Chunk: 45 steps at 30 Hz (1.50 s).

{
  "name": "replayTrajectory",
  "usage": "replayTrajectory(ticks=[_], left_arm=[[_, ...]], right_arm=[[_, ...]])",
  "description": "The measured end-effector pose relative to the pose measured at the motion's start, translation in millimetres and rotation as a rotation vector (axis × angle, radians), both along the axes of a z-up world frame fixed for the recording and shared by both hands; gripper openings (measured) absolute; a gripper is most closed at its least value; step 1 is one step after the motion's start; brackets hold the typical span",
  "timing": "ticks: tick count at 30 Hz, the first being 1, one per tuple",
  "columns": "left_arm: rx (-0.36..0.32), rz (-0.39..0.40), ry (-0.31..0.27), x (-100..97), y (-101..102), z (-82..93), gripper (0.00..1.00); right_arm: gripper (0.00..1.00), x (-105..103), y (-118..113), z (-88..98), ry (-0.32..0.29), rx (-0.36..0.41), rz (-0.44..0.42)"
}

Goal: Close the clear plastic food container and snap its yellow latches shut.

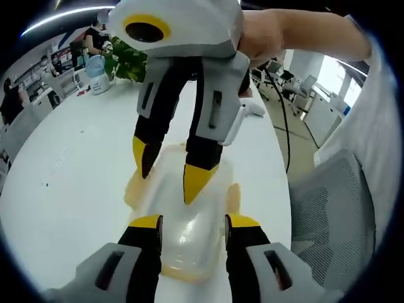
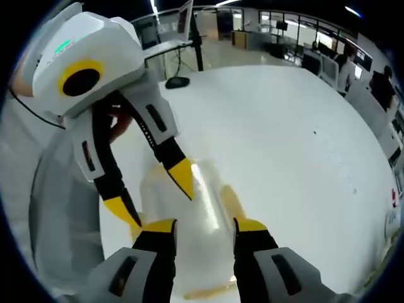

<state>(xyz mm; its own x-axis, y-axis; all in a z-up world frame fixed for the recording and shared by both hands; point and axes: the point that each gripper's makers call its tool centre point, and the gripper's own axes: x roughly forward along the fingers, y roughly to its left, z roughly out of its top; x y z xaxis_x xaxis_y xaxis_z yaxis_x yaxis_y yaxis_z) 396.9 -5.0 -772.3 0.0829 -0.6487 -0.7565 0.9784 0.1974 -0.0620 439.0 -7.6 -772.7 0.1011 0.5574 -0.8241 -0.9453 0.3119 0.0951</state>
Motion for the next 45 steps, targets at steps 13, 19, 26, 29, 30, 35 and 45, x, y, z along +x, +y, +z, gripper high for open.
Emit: replayTrajectory(ticks=[13, 19, 26, 29, 30, 35, 45], left_arm=[[0.033, -0.034, -0.014, -11.7, -2.3, -6.9, 0.42], [0.032, -0.033, -0.021, -13.5, -2.9, -7.7, 0.43], [0.045, -0.054, -0.055, -17.1, -2.7, -9.6, 0.45], [0.058, -0.059, -0.068, -18.2, -2.8, -10.4, 0.47], [0.061, -0.059, -0.074, -18.3, -2.8, -10.8, 0.47], [0.082, -0.063, -0.112, -18.0, -3.1, -12.4, 0.47], [0.125, -0.098, -0.209, -18.8, -2.7, -17.8, 0.48]], right_arm=[[0.36, 7.3, -1.2, -5.2, 0.008, -0.013, 0.009], [0.36, 11.0, -1.9, -10.7, 0.027, -0.019, 0.012], [0.38, 14.4, -3.9, -16.2, 0.037, -0.055, 0.032], [0.38, 15.5, -2.8, -17.3, 0.047, -0.060, 0.045], [0.38, 15.2, -2.2, -17.5, 0.054, -0.066, 0.054], [0.37, 14.9, -1.0, -18.5, 0.076, -0.091, 0.090], [0.35, 11.3, 4.6, -23.2, 0.158, -0.147, 0.172]])
